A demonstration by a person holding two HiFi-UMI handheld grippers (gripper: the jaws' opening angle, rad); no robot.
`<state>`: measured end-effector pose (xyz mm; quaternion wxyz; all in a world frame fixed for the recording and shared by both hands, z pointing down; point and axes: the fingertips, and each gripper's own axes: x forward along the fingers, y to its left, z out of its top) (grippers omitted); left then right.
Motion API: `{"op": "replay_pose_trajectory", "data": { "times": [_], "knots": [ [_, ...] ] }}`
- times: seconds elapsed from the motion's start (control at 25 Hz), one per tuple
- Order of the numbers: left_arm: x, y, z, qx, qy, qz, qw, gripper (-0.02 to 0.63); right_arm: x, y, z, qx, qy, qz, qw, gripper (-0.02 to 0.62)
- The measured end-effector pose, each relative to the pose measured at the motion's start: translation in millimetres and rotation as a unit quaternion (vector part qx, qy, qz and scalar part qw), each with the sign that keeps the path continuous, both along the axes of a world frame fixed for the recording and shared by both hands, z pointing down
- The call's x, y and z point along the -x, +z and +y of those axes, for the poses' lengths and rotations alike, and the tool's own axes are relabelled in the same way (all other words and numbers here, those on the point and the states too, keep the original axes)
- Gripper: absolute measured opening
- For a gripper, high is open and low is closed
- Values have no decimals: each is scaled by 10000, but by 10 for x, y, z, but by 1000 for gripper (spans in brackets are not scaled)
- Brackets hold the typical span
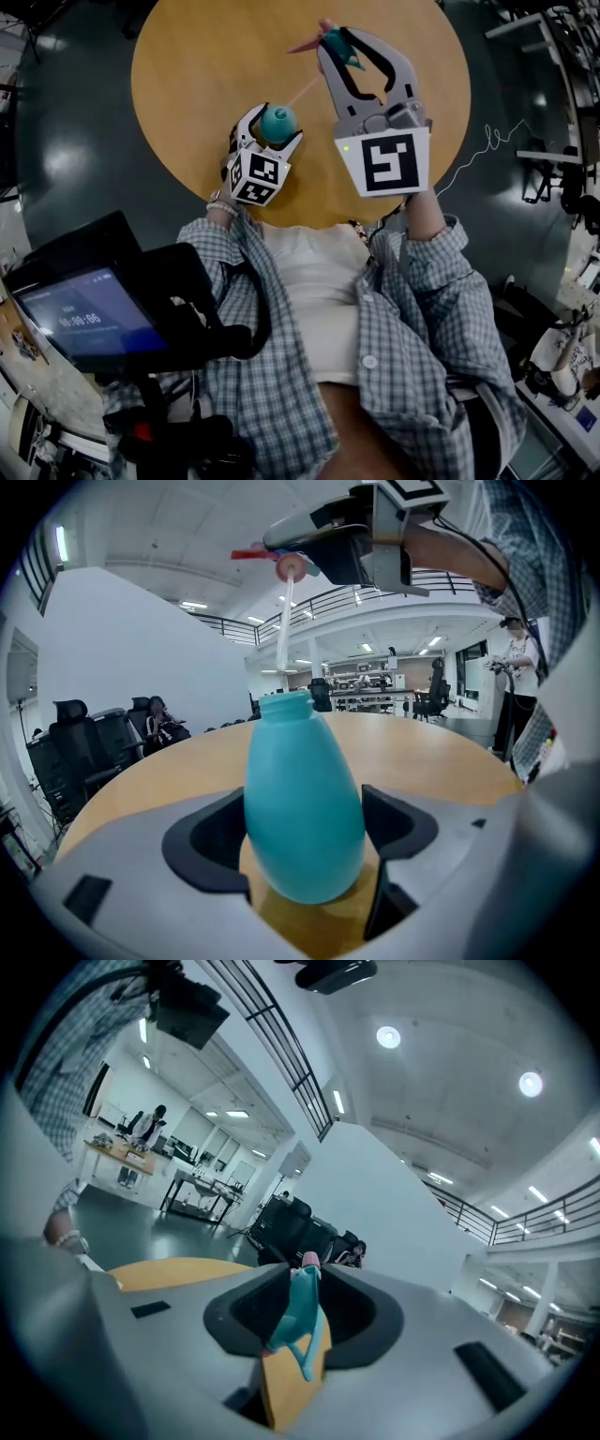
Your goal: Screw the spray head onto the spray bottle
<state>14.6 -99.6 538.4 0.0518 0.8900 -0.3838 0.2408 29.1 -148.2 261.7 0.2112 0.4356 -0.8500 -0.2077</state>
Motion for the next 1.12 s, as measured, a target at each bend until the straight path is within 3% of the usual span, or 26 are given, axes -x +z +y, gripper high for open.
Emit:
{"op": "replay_pose_trajectory", "data": {
  "times": [0.24,0.52,0.84,1.12],
  "knots": [
    [-28,1,12,-13,65,-30,10000,391,152,157,17,-712,-82,176,9973,94],
    [-11,-4,20,-4,63,-10,10000,391,104,233,16,-571,-37,339,9978,94],
    [7,-5,24,6,66,0,10000,391,483,815,396,-498,-923,710,9920,94],
    [5,4,28,29,67,-1,10000,391,687,1227,468,-589,-1265,1074,9844,94]
  ]
}}
